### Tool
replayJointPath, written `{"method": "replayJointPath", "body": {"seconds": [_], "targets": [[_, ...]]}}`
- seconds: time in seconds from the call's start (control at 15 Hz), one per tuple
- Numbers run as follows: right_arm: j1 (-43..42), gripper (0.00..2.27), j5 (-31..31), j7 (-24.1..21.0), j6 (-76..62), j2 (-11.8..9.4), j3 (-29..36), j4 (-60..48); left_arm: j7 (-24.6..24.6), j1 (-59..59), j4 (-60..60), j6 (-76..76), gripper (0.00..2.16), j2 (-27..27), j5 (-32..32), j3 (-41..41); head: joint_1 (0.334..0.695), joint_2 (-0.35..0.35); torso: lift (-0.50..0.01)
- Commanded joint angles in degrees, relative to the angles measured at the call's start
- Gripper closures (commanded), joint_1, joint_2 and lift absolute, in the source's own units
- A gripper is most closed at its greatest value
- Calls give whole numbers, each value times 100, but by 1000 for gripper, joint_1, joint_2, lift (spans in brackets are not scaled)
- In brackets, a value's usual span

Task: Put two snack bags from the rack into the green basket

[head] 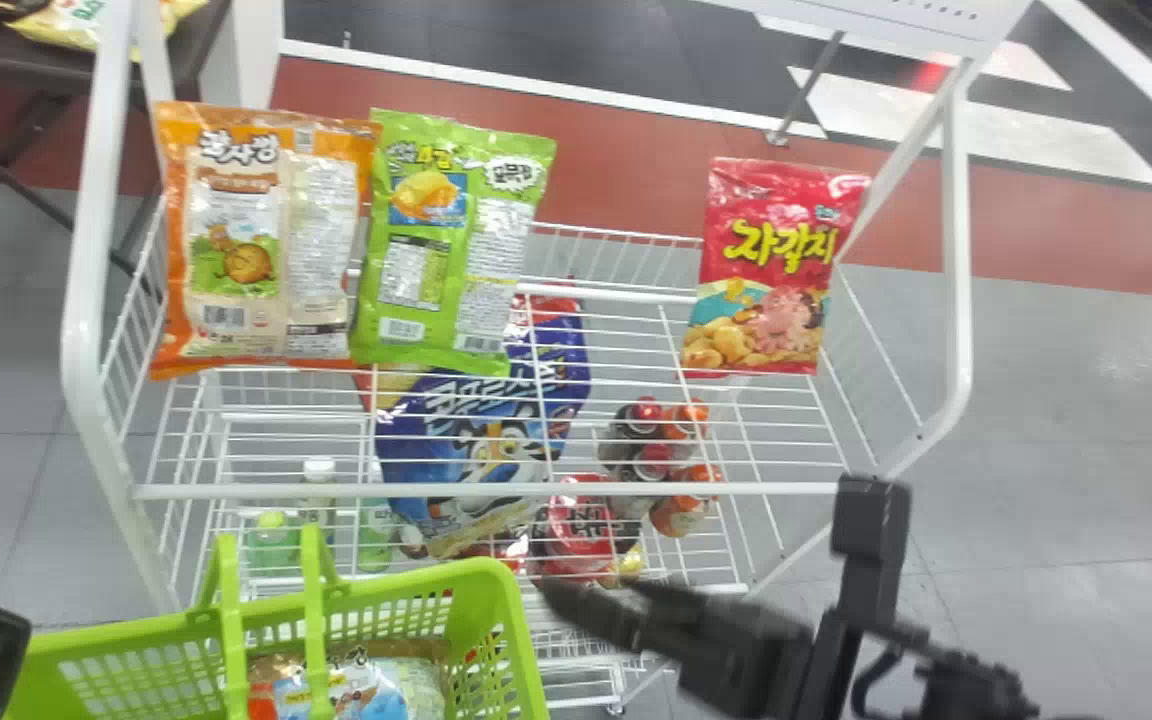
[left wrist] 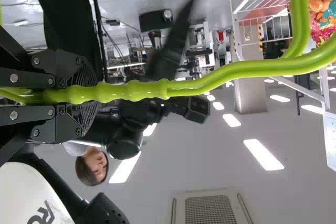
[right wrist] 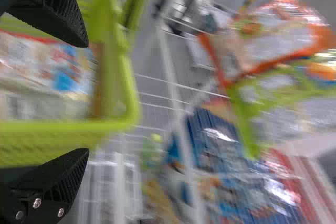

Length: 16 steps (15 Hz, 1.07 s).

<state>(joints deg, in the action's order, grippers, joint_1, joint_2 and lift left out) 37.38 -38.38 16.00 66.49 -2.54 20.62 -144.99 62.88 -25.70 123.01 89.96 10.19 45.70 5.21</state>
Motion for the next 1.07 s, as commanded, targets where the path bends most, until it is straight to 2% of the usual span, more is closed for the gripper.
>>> {"method": "replayJointPath", "body": {"seconds": [0.0, 0.2, 0.53, 0.6, 0.73, 0.87, 1.0], "targets": [[-504, 90, 682, 114, -1239, -1, 56, 525, 4, -58, 47, 7, 1187, -8, 0, -20, 695, -350, -3], [-1207, 90, 1227, 175, -2417, -1, 82, 1289, 4, -93, 56, 7, 1187, -8, -9, -64, 695, -350, -3], [-2341, 90, 1974, 193, -3172, -18, 302, 2423, 4, -93, 56, 7, 1187, 18, -35, -117, 695, -350, -3], [-2569, 90, 2089, 316, -3383, -18, 372, 2713, 4, -93, 47, 7, 1187, 36, -35, -125, 695, -350, -3], [-2921, 90, 2546, 316, -3594, -27, 442, 3144, 4, -102, 38, 7, 1187, 71, -35, -117, 695, -350, -3], [-3088, 90, 3135, 307, -4403, -53, 442, 3530, 4, -102, 21, 7, 1187, 80, -35, -117, 695, -350, -3], [-3255, 90, 3583, 307, -4860, -220, 442, 3943, 13, -102, 3, 7, 1187, 98, -35, -108, 695, -350, -3]]}}
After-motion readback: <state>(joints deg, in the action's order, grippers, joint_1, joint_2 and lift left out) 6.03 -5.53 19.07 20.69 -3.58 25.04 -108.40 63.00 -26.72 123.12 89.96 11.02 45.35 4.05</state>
